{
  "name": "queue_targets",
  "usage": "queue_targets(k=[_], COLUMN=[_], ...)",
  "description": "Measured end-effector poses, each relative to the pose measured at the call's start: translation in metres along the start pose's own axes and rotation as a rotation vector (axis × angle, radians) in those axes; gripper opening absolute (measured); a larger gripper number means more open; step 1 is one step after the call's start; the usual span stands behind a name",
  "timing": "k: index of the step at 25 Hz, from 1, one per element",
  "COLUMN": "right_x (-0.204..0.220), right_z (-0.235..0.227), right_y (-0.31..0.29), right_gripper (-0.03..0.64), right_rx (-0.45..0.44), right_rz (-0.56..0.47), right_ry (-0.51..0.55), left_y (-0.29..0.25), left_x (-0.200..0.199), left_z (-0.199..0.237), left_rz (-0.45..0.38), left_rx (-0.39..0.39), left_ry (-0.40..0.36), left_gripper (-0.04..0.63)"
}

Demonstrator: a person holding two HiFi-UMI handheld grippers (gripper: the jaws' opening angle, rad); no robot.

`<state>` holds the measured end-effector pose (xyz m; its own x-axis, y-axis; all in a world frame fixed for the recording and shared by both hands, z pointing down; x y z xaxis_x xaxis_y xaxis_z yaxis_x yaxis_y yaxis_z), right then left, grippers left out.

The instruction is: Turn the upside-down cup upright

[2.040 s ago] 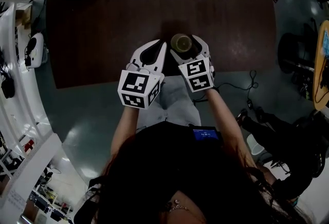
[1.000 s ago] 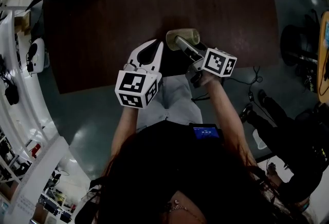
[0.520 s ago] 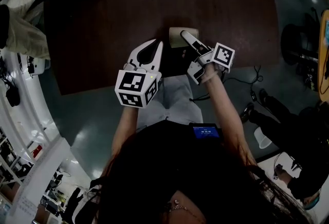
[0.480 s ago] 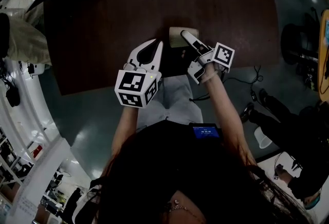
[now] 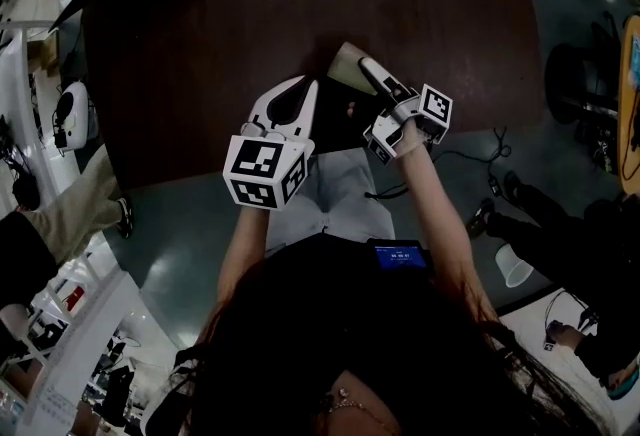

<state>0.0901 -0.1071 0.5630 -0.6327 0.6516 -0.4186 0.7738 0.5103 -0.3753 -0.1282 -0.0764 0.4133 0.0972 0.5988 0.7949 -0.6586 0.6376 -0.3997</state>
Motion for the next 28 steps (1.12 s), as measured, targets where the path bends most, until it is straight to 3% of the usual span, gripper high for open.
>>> queue_targets(k=[18,20,25,28], right_x=[0.004,0.006,0.013,0.012], right_z=[-0.001,0.007,0.058,0.08], right_y=[-0.001,0.002,0.008,0.014], right_gripper=[0.342,0.342,0.342,0.341], right_rx=[-0.027,-0.008,0.085,0.148], right_rz=[0.086,0.112,0.126,0.067], right_ry=[-0.007,0.11,0.716,0.962], left_y=[-0.003,-0.004,-0.007,-0.008], left_x=[0.002,0.002,0.0,0.0], left_z=[0.001,0.001,0.004,0.007], left_rz=[0.02,0.018,0.009,0.004], left_rx=[0.009,0.01,0.01,0.009], left_ry=[-0.001,-0.002,-0.003,-0.002], left_gripper=[0.015,0.015,0.015,0.015])
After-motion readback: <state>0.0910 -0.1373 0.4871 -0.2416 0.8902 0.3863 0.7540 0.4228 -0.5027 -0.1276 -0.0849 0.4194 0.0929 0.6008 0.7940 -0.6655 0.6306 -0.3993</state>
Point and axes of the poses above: the fingertips, and each gripper's own axes: y backward along the fingers, z to its left, x out of its underside, the point moved 10 cm from there along y, backward along the fingers, and after that the axes turned 12 degrees about x, right-handed, at the moved point
